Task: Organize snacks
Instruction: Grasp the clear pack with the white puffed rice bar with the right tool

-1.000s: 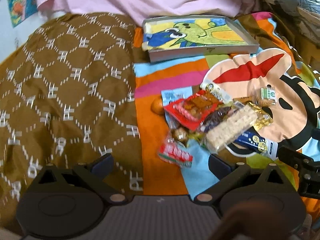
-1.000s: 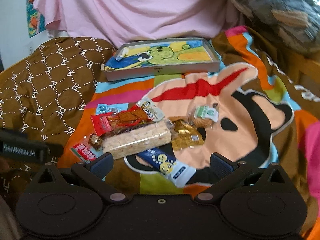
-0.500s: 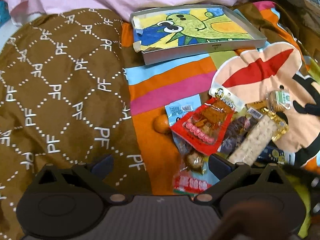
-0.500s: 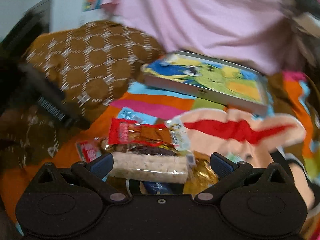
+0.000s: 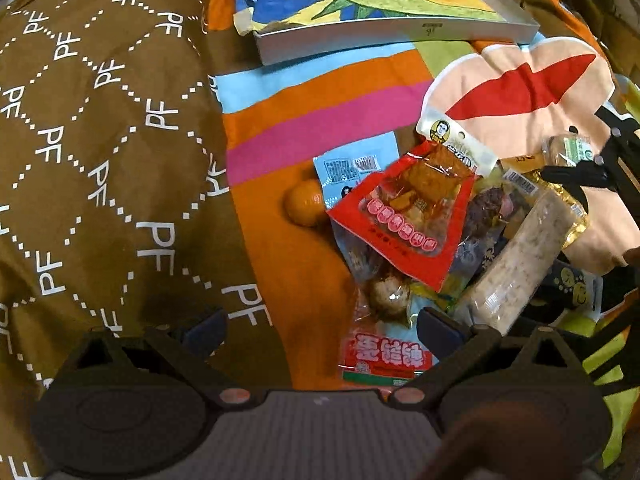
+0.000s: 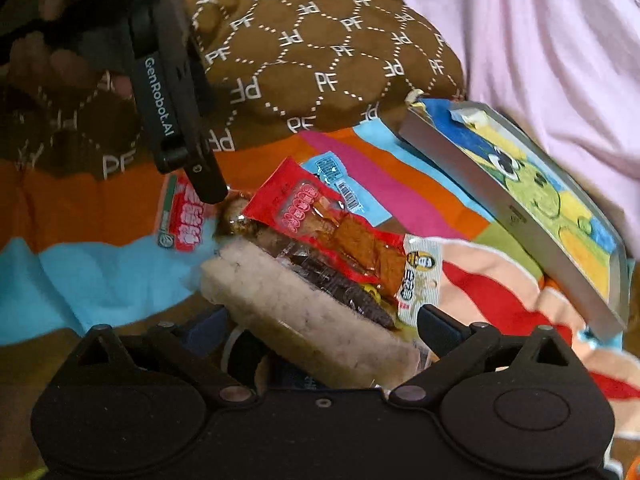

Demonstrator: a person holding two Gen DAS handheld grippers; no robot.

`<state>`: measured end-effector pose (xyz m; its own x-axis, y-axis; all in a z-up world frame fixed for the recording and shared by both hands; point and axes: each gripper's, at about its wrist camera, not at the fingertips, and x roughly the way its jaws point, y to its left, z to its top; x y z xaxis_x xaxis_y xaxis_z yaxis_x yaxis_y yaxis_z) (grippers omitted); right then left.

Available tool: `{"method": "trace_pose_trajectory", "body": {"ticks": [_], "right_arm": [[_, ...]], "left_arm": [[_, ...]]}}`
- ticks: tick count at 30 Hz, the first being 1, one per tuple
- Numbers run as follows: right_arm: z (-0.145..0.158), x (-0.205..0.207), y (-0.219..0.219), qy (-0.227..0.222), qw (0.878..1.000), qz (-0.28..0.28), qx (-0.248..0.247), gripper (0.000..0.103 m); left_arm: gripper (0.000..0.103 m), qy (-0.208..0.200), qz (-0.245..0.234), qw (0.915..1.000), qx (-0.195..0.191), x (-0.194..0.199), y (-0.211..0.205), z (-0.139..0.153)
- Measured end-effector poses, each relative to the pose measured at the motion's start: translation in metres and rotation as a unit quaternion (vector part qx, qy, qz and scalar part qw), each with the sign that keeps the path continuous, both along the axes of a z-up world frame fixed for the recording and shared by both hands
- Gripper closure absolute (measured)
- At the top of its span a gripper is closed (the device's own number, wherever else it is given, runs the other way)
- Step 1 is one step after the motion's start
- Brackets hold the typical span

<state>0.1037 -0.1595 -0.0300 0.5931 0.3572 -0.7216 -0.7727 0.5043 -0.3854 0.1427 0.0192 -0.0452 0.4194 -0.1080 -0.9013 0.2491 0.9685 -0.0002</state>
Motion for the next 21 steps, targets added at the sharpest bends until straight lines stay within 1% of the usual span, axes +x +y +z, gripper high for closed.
{"method": "trace_pose_trajectory", "body": {"ticks": [2, 4, 5, 7, 8, 10, 13, 17, 20, 21], "right_arm": [[-0.004, 0.003, 0.002, 0.006, 1.000, 0.005, -0.007, 0.007], [-0.007, 0.005, 0.001, 0.025, 1.000, 0.004, -0.008, 0.014], [-0.008, 0.006, 0.001, 0.031, 0.999, 0.001, -0.007, 0.015], [-0.008, 0.007, -0.001, 0.039, 0.999, -0.009, -0.006, 0.022], [-0.006, 0.007, -0.001, 0.041, 0.999, -0.017, -0.003, 0.024], [-0.002, 0.009, -0.004, 0.051, 0.998, -0.045, 0.007, 0.033], [0.005, 0.008, -0.010, 0.069, 0.993, -0.093, 0.020, 0.037], [0.010, 0.005, -0.018, 0.087, 0.983, -0.160, 0.036, 0.040], [0.013, 0.013, -0.024, 0.114, 0.965, -0.224, 0.075, 0.041], [0.013, 0.015, -0.026, 0.120, 0.961, -0.236, 0.085, 0.041]], "left_arm": [[0.000, 0.003, -0.001, 1.0000, -0.003, 0.001, 0.000, -0.001], [0.000, 0.006, -0.001, 1.0000, -0.006, 0.003, 0.001, -0.001], [0.000, 0.006, 0.000, 1.0000, -0.007, 0.003, 0.002, -0.001], [0.000, 0.004, -0.001, 1.0000, -0.005, 0.003, 0.001, -0.001], [0.000, 0.002, -0.002, 1.0000, -0.004, 0.002, 0.001, -0.001], [0.000, -0.001, -0.006, 1.0000, 0.001, 0.002, 0.000, 0.000], [0.000, -0.005, -0.012, 0.9999, 0.004, 0.000, -0.003, 0.000], [0.000, -0.010, -0.027, 0.9995, 0.010, -0.001, -0.008, -0.004], [0.001, -0.019, -0.038, 0.9988, 0.022, -0.003, -0.014, -0.010], [0.001, -0.025, -0.042, 0.9985, 0.026, -0.004, -0.017, -0.012]]}}
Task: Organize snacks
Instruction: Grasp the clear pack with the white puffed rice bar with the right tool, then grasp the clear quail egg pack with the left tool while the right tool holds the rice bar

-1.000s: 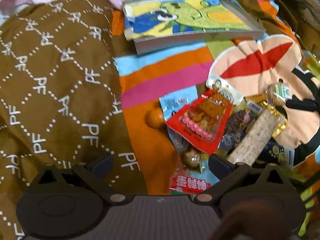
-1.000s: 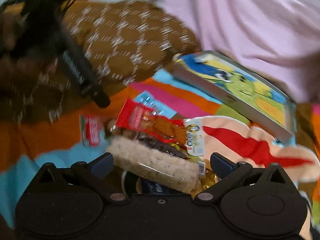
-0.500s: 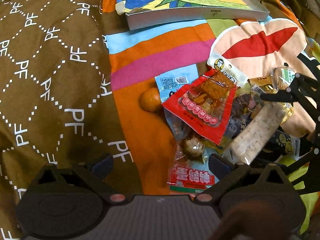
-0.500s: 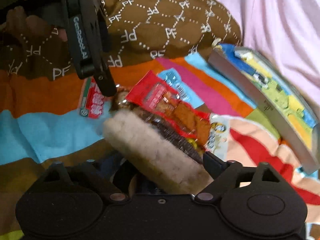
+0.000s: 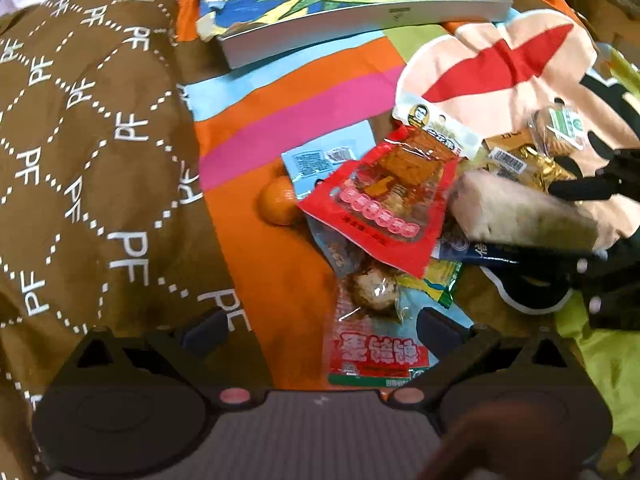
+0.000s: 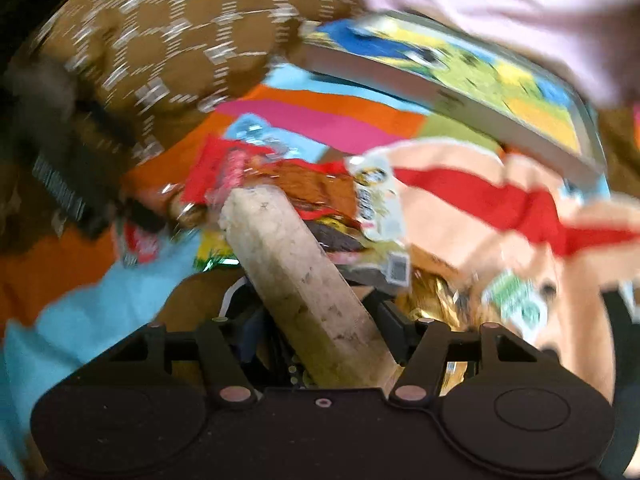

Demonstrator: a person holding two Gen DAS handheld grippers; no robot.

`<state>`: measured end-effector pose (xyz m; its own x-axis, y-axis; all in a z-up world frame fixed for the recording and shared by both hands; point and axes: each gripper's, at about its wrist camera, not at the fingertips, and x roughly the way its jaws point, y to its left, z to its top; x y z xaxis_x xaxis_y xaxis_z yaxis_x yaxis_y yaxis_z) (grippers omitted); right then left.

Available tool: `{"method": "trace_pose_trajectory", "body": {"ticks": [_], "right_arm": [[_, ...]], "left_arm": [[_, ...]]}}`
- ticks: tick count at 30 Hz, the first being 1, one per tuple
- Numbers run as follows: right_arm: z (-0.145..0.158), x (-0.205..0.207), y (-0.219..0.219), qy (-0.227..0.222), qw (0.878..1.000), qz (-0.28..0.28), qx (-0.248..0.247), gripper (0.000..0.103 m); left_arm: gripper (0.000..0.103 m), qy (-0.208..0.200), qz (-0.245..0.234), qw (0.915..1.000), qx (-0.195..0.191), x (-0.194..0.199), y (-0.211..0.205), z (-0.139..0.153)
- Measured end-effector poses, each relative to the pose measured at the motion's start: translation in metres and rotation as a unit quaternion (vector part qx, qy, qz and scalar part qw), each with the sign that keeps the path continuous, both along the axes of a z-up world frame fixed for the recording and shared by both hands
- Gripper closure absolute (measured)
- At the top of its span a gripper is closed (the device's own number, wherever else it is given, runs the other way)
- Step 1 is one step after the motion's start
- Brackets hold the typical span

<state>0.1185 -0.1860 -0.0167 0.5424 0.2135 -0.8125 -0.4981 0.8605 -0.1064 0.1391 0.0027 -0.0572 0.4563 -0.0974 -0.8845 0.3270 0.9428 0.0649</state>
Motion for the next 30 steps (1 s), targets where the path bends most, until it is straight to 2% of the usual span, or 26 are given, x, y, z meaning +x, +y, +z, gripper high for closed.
{"method": "trace_pose_trajectory", "body": {"ticks": [5, 10, 16, 27, 30], "right_arm": [[-0.003, 0.006, -0.003, -0.002, 0.999, -0.025, 0.022, 0.043], [-0.003, 0.007, -0.004, -0.003, 0.999, -0.025, 0.029, 0.043], [-0.005, 0.008, -0.002, -0.004, 0.999, -0.028, 0.035, 0.039], [-0.006, 0.011, -0.002, -0.007, 0.999, -0.028, 0.046, 0.036], [-0.006, 0.010, -0.001, -0.007, 0.999, -0.026, 0.043, 0.037]], "left_arm": [[0.003, -0.038, -0.027, 0.9986, 0.024, -0.007, -0.014, -0.004], [0.003, -0.057, -0.060, 0.9960, 0.035, -0.016, -0.027, -0.009], [0.003, -0.070, -0.056, 0.9956, 0.026, -0.011, -0.029, -0.013], [0.001, -0.112, -0.078, 0.9890, 0.057, -0.016, -0.035, -0.019], [0.010, -0.128, -0.087, 0.9855, 0.070, -0.023, -0.038, -0.015]]}}
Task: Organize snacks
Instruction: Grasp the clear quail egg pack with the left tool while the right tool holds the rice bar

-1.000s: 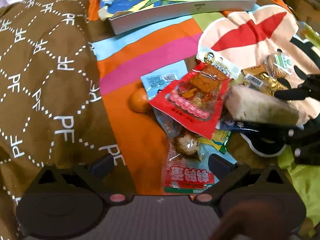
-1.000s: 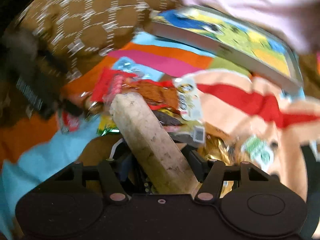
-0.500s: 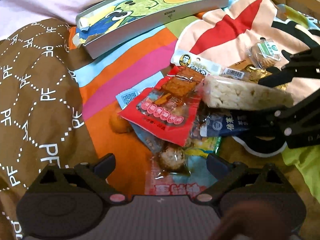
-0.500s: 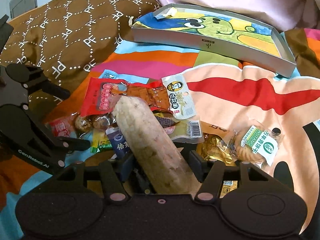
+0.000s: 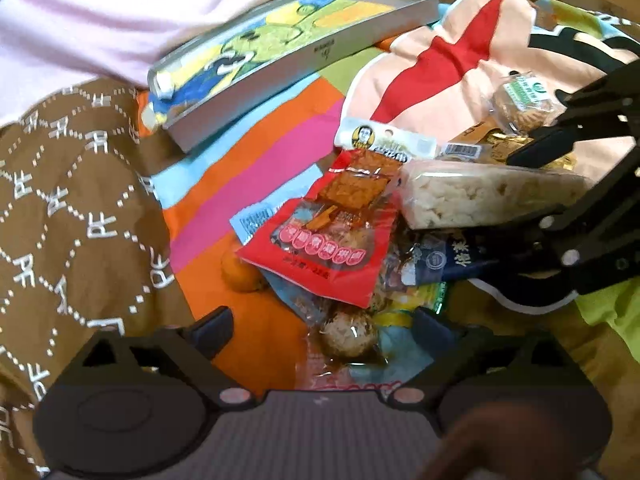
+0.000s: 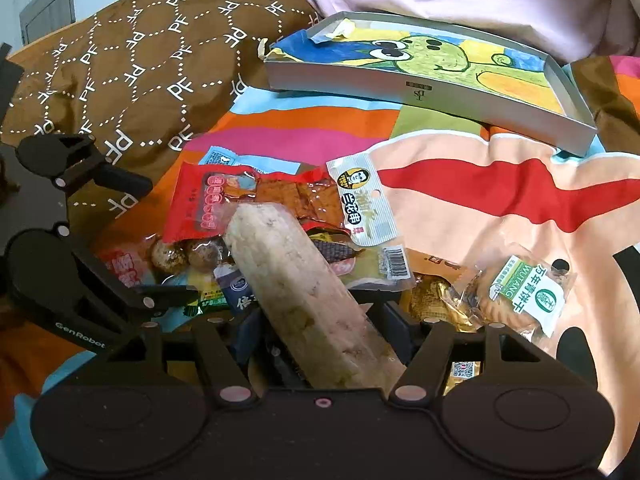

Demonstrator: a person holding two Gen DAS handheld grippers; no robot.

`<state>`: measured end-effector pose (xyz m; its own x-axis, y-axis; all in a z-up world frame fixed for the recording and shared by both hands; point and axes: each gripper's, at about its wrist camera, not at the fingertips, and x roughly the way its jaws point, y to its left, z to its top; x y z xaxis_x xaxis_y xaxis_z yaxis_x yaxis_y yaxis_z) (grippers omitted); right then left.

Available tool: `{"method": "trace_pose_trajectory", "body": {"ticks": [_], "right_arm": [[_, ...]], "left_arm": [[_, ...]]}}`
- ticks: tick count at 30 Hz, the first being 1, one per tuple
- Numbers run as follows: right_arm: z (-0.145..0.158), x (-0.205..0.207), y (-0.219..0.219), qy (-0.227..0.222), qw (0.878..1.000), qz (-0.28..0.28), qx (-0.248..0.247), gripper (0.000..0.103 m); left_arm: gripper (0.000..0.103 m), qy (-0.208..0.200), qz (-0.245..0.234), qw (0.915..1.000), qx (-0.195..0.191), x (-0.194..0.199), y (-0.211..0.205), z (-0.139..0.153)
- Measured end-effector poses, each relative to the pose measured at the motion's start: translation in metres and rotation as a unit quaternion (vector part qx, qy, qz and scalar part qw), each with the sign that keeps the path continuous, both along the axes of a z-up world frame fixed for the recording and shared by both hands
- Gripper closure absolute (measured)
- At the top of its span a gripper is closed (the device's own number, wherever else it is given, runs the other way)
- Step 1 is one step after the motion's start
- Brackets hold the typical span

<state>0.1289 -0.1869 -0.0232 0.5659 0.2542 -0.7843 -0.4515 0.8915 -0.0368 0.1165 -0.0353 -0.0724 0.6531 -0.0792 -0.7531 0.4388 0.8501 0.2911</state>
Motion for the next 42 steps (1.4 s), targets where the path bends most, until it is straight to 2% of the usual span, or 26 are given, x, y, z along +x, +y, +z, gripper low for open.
{"method": "trace_pose_trajectory", "body": {"ticks": [5, 9, 12, 15, 17, 22, 25, 28, 33, 38, 42], "right_arm": [[-0.001, -0.002, 0.000, -0.004, 1.000, 0.001, -0.002, 0.037], [-0.001, -0.002, 0.000, -0.005, 1.000, 0.003, -0.003, 0.037], [-0.001, -0.003, 0.001, -0.007, 1.000, 0.007, -0.003, 0.037], [-0.001, -0.002, 0.001, -0.010, 1.000, 0.011, -0.003, 0.038], [-0.002, -0.002, 0.002, -0.012, 1.000, 0.015, -0.005, 0.039], [-0.002, -0.002, 0.004, -0.012, 1.000, 0.019, -0.008, 0.042], [-0.002, -0.003, 0.004, -0.012, 1.000, 0.019, -0.007, 0.043], [-0.002, -0.003, 0.003, -0.012, 1.000, 0.020, -0.008, 0.044], [-0.004, -0.004, 0.009, -0.027, 0.999, 0.030, -0.021, 0.043], [-0.004, -0.004, 0.011, -0.028, 0.999, 0.027, -0.028, 0.046], [-0.001, -0.009, 0.011, -0.029, 0.999, 0.020, -0.036, 0.050]], "left_arm": [[0.018, -0.018, -0.020, 0.9992, 0.031, -0.017, -0.008, 0.002], [0.018, -0.016, -0.029, 0.9988, 0.036, -0.014, -0.011, -0.001], [0.018, -0.003, -0.024, 0.9995, 0.021, -0.008, -0.008, -0.001], [0.026, 0.007, -0.026, 0.9996, 0.003, -0.006, -0.005, 0.001], [0.037, 0.019, -0.032, 0.9993, -0.007, -0.005, -0.005, 0.000], [0.044, 0.034, -0.028, 0.9989, -0.019, -0.002, -0.003, 0.001], [0.048, 0.054, -0.008, 0.9975, -0.044, 0.005, 0.003, 0.005], [0.048, 0.074, 0.011, 0.9949, -0.067, 0.012, 0.009, 0.007], [0.044, 0.079, 0.000, 0.9955, -0.051, 0.014, 0.006, 0.001], [0.053, 0.090, 0.017, 0.9938, -0.062, 0.015, 0.008, 0.007], [0.055, 0.119, 0.054, 0.9880, -0.082, 0.017, 0.011, 0.013]]}}
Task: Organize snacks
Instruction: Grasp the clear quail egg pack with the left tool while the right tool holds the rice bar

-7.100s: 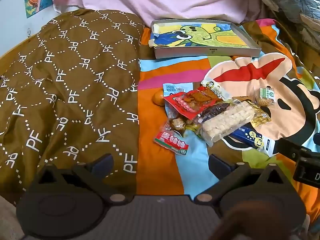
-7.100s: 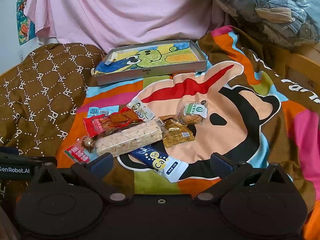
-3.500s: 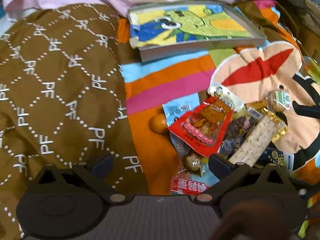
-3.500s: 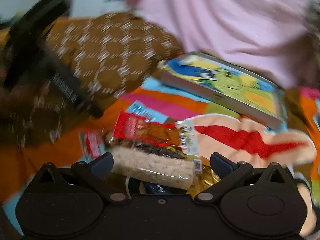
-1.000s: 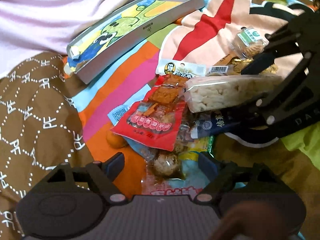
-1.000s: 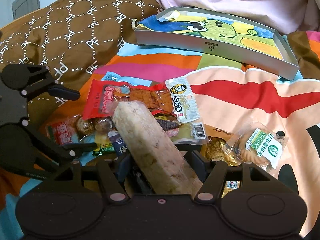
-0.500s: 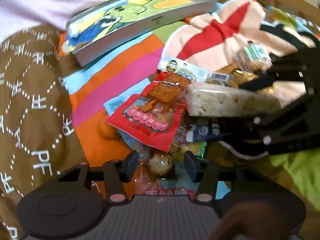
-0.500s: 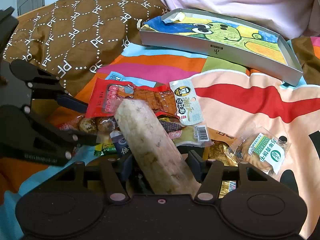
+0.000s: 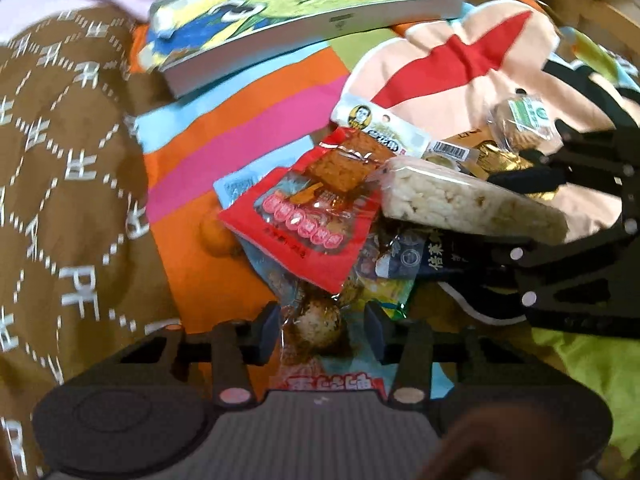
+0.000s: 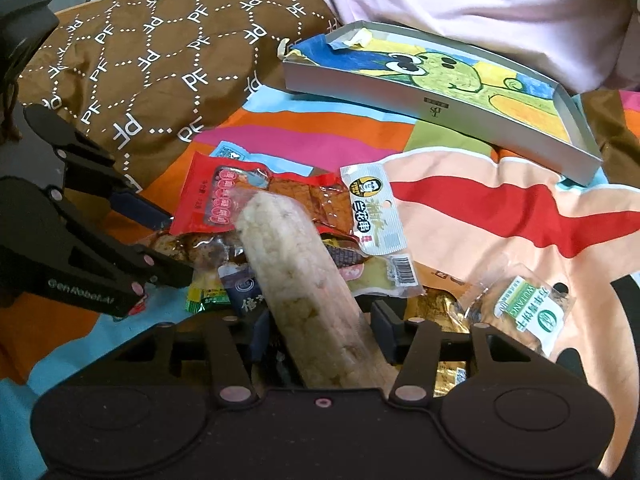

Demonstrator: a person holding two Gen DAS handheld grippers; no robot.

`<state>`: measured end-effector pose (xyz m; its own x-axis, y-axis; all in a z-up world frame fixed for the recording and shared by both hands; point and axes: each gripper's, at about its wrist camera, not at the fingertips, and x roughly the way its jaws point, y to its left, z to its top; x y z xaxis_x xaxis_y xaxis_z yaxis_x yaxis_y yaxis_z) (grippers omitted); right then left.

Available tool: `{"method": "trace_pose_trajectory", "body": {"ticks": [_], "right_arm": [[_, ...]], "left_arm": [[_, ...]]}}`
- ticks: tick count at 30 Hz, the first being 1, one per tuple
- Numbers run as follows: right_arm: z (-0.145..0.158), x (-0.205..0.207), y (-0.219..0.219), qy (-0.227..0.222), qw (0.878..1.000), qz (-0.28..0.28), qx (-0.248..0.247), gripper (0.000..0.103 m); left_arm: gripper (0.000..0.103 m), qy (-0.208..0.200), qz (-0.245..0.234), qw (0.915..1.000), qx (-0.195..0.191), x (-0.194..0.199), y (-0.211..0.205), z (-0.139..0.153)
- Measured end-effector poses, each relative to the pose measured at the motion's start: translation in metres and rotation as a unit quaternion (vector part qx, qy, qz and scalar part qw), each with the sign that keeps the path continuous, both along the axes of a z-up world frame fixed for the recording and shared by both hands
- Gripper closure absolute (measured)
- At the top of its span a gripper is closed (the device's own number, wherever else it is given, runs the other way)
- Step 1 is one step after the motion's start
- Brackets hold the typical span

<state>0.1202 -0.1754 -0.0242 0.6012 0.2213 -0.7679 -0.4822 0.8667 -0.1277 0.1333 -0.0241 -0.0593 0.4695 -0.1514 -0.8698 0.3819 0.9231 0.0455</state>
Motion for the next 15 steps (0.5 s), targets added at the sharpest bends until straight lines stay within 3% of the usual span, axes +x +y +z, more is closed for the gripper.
{"method": "trace_pose_trajectory", "body": {"ticks": [6, 10, 15], "right_arm": [[0.002, -0.004, 0.000, 0.005, 1.000, 0.009, 0.010, 0.051], [-0.002, -0.002, 0.003, -0.001, 1.000, 0.015, 0.006, 0.047], [-0.004, -0.003, 0.005, -0.004, 1.000, 0.013, -0.004, 0.050]], "left_arm": [[0.053, 0.046, 0.038, 0.9976, -0.035, -0.005, 0.013, 0.002], [0.045, 0.050, 0.027, 0.9981, -0.024, 0.001, 0.010, -0.004], [0.052, 0.046, 0.022, 0.9987, -0.009, 0.000, 0.005, -0.006]]}}
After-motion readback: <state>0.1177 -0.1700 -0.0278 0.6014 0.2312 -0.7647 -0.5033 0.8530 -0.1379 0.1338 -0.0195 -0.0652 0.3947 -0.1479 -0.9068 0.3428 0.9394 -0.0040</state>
